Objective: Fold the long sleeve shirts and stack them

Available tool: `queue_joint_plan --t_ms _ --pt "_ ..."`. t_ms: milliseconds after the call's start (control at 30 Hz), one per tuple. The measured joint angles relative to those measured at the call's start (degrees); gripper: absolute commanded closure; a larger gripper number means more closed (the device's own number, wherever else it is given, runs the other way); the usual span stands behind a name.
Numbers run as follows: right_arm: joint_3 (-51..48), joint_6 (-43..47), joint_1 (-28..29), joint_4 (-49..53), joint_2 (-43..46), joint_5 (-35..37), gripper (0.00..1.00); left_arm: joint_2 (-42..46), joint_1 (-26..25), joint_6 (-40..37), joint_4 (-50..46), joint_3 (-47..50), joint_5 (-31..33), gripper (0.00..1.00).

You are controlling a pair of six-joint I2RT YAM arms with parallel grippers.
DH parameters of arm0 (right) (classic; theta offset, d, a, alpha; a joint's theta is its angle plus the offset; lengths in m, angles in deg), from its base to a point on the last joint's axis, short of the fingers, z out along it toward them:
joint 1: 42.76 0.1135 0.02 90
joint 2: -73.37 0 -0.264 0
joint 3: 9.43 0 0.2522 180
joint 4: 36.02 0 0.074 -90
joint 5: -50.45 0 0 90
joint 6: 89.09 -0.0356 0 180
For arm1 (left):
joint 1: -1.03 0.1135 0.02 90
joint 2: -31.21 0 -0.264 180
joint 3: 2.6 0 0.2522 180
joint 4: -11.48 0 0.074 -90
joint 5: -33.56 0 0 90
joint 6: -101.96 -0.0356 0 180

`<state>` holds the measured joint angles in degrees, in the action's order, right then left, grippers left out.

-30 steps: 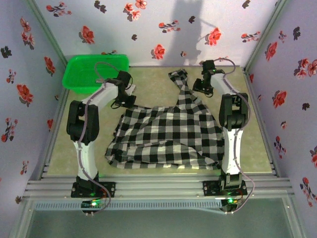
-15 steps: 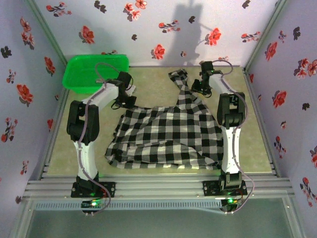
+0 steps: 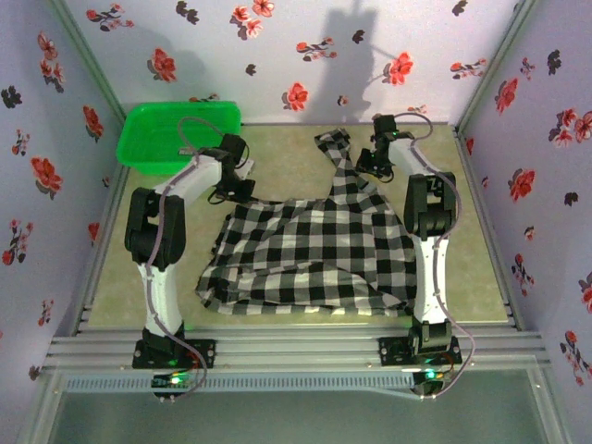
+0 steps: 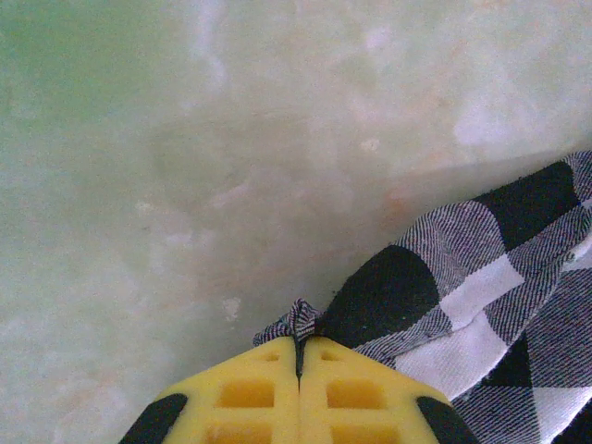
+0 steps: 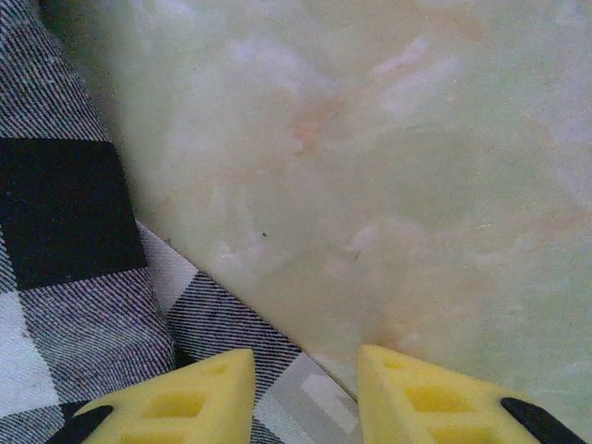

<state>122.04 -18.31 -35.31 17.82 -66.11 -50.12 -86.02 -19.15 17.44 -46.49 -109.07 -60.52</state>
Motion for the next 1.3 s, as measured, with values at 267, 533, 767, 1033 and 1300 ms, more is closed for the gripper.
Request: queue_joint_plan --t_ms 267,533,767,1033,1300 --pt "0.0 -0.02 0.39 0.26 -0.04 1.05 0.7 0.0 -0.09 0.02 0.02 0.0 0.0 1.0" --pt "1.25 1.53 2.03 2.25 -0.48 5.29 0.7 0.0 -0.09 0.02 0.02 0.0 0.0 1.0" --pt "5.33 3.21 3.78 6.75 -2.43 9.16 0.73 0.0 -0.09 0.02 0.0 0.0 0.0 1.0" --pt "6.03 3.76 4.96 8.83 -2.73 13.03 0.96 0.0 -0.09 0.0 -0.09 -0.02 0.0 1.0" --pt "6.51 2.71 5.09 9.64 -2.58 12.96 1.0 0.0 -0.07 0.0 -0.39 -0.02 0.02 1.0"
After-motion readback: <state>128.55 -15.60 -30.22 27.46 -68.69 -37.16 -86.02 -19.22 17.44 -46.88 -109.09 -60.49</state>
